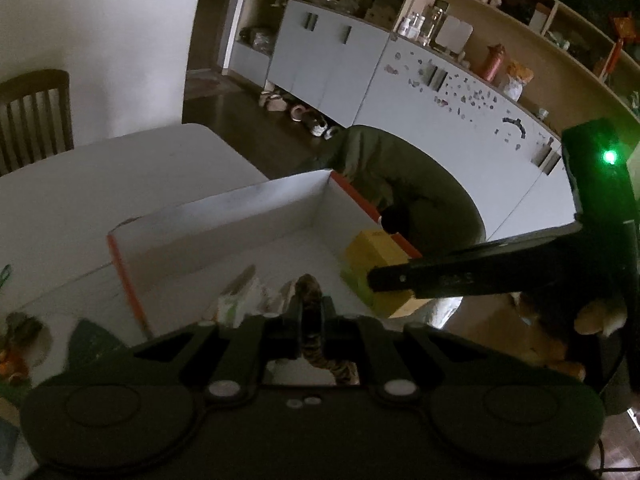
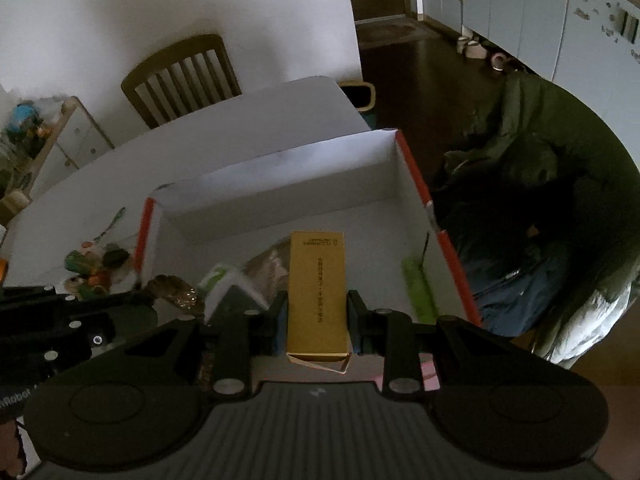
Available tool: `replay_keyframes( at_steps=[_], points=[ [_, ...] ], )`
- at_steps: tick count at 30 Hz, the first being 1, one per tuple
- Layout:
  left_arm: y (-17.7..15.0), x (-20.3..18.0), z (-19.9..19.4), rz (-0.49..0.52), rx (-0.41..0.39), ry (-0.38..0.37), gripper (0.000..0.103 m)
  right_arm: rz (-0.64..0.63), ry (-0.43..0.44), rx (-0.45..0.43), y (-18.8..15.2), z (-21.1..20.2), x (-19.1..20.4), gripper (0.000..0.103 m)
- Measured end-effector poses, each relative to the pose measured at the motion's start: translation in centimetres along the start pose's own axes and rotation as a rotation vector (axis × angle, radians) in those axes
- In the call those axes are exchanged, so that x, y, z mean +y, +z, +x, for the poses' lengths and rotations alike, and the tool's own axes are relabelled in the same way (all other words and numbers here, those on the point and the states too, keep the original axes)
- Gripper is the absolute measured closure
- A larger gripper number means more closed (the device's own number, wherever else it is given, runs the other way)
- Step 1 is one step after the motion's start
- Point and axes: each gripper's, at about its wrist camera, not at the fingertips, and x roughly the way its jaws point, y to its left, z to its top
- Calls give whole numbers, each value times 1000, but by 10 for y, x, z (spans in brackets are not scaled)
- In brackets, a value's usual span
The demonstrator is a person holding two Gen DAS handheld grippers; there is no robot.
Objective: Organize objects
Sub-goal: 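Carry the yellow box and hair tie into the shoebox and release both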
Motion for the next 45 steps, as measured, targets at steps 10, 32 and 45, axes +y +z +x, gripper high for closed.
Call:
replay_keyframes(
  at_steps=[10,32,45],
  points=[
    [1,-4,61,-70,82,-16,97,-35,-29,67,28,57,-20,74],
    [-10,0,126,-4,272,83,97,-133,-86,209,32,134,-15,74],
    [-14,5,145,-13,359,111,86,-116,-73,216,34,141,-16,73]
  ],
)
